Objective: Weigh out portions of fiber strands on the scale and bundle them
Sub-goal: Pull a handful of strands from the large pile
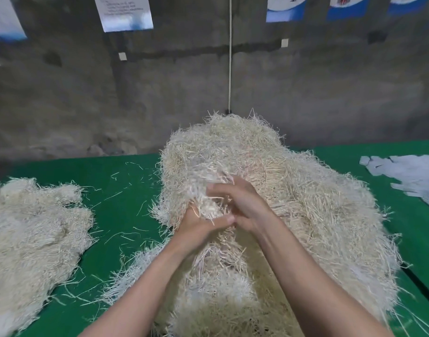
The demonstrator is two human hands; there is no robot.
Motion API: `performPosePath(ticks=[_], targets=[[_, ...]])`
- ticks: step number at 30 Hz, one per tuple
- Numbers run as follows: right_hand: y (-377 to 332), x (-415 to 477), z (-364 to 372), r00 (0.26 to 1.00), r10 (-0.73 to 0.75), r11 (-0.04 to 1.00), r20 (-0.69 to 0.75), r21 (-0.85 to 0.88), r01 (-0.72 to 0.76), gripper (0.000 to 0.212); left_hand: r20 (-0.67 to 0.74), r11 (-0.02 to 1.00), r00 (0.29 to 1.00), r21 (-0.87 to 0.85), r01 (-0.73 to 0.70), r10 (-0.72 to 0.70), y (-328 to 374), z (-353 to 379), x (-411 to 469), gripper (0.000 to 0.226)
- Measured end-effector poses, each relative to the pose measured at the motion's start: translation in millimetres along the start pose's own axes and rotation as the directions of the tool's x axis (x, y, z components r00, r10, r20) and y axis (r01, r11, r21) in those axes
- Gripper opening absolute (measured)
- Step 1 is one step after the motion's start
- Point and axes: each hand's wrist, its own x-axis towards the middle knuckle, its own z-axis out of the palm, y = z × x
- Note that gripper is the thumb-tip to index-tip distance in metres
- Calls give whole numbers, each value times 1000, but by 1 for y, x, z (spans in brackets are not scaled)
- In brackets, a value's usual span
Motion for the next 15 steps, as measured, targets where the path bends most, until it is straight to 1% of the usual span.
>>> performPosePath(ticks=[1,2,3,4,5,6,7,8,9,10,11,12,13,15], targets=[[0,-3,-5,997,-25,999,76,43,22,88,-71,999,997,-33,35,-38,0,0,2,65],[0,-5,-11,993,-83,995,81,66,77,78,-146,994,986,-84,67,-78,2,-1,3,62],[-2,-4,-19,986,-164,986,12,41,163,63,-195,986,974,-143,87,-114,4,-3,3,71],[-1,-5,-27,953,-269,962,-138,-88,259,44,-210,979,969,-180,94,-132,5,-6,2,81],[2,-4,-36,881,-384,914,-277,-252,319,28,-223,977,966,-193,91,-134,6,-9,2,87],[8,-6,-44,833,-457,866,-312,-369,337,18,-230,978,965,-191,84,-128,8,-10,3,90],[17,-8,-46,845,-474,835,-249,-431,341,18,-227,979,967,-189,72,-115,12,-10,3,94],[29,-12,-44,904,-412,834,-117,-448,322,21,-211,980,973,-191,52,-92,16,-9,4,97],[44,-13,-40,956,-293,840,32,-469,273,23,-208,981,975,-192,33,-73,19,-6,6,96],[60,-13,-38,978,-160,827,135,-523,207,28,-218,982,974,-189,17,-58,22,-3,8,95],[76,-10,-40,983,-75,778,167,-607,163,38,-241,982,969,-189,11,-57,25,0,9,94],[90,-7,-44,987,-44,713,157,-687,141,54,-265,981,962,-194,7,-60,28,0,10,93],[100,-4,-51,991,-38,661,128,-740,121,63,-296,979,952,-204,11,-72,29,-2,12,90],[115,-4,-68,998,-1,614,64,-787,51,74,-349,972,932,-233,16,-99,28,-6,16,84]])
